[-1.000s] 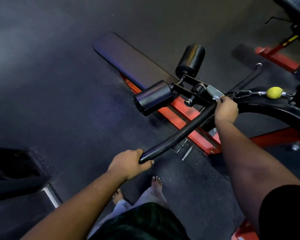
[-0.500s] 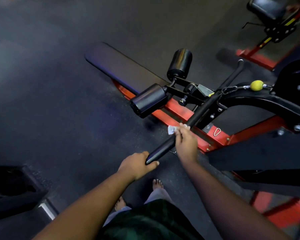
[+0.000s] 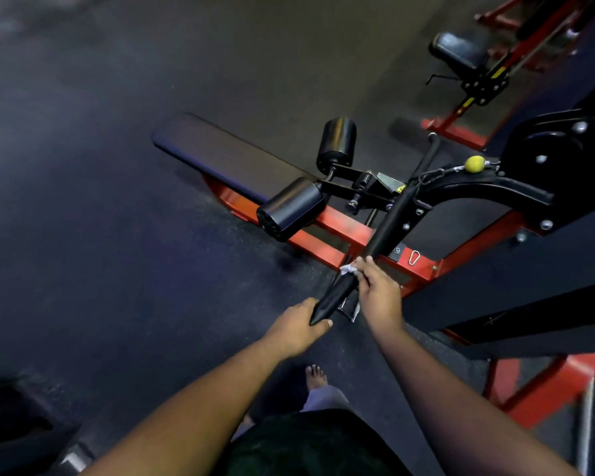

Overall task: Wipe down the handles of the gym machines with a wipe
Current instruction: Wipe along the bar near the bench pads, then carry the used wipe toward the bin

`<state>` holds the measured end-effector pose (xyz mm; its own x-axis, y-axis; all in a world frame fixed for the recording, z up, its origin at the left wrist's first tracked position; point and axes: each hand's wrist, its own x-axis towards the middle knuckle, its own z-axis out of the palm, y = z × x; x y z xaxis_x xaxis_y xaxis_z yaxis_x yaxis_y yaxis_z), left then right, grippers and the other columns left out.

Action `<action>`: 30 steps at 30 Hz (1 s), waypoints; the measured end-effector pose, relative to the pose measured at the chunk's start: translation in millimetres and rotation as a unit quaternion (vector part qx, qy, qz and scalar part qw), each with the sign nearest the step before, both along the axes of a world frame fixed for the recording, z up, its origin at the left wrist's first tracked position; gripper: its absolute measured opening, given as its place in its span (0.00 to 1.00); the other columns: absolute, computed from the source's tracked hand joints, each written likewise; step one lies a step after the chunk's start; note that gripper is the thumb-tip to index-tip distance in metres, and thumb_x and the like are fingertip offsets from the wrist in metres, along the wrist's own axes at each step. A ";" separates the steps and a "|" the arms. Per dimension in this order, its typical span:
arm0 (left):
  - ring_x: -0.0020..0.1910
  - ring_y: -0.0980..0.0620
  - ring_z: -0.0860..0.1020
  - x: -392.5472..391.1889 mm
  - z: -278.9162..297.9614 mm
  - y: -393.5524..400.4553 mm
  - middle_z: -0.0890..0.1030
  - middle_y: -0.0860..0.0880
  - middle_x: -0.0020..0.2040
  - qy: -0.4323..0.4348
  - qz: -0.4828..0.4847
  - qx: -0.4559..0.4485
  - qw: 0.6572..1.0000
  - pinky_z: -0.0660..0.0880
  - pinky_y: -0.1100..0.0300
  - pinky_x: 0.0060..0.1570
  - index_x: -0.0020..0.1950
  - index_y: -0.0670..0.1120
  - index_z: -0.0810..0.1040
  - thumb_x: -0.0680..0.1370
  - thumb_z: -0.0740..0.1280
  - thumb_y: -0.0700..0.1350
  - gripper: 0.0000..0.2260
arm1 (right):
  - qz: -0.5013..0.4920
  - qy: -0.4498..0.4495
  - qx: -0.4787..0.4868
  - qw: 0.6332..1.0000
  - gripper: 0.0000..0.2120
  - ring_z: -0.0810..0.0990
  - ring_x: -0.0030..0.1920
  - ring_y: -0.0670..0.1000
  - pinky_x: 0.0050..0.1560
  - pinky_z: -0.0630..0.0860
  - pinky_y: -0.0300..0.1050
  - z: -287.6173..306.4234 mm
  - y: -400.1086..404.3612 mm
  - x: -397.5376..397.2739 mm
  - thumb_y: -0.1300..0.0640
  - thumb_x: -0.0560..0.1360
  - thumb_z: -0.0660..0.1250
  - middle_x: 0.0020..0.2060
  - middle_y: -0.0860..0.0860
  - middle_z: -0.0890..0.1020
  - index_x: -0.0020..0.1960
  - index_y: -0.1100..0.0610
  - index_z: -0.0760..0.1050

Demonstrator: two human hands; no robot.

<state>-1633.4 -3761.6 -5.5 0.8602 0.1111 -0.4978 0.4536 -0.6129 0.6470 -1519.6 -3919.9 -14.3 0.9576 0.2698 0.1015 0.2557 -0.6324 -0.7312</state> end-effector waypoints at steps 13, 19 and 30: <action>0.69 0.52 0.74 -64.5 30.7 105.4 0.73 0.48 0.73 -0.049 0.010 0.037 0.998 0.73 0.55 0.67 0.79 0.48 0.66 0.80 0.69 0.58 0.30 | 0.088 -0.063 -0.131 0.985 0.05 0.83 0.47 0.52 0.48 0.77 0.47 46.8 94.8 -72.9 0.57 0.77 0.69 0.44 0.47 0.85 0.49 0.50 0.82; 0.73 0.49 0.71 -111.0 46.2 192.1 0.69 0.49 0.77 -0.050 0.085 0.114 0.989 0.71 0.53 0.70 0.79 0.49 0.65 0.80 0.66 0.63 0.32 | 0.181 -0.031 -0.160 0.970 0.06 0.82 0.50 0.53 0.43 0.72 0.45 67.5 184.8 -85.1 0.53 0.79 0.67 0.47 0.48 0.86 0.53 0.49 0.81; 0.74 0.48 0.70 -166.7 79.2 348.0 0.67 0.51 0.78 -0.006 0.226 0.197 0.954 0.72 0.50 0.69 0.80 0.51 0.64 0.81 0.63 0.64 0.31 | 0.336 -0.015 -0.171 0.926 0.05 0.83 0.47 0.52 0.42 0.75 0.46 65.2 391.0 -72.7 0.50 0.78 0.65 0.44 0.47 0.85 0.51 0.46 0.80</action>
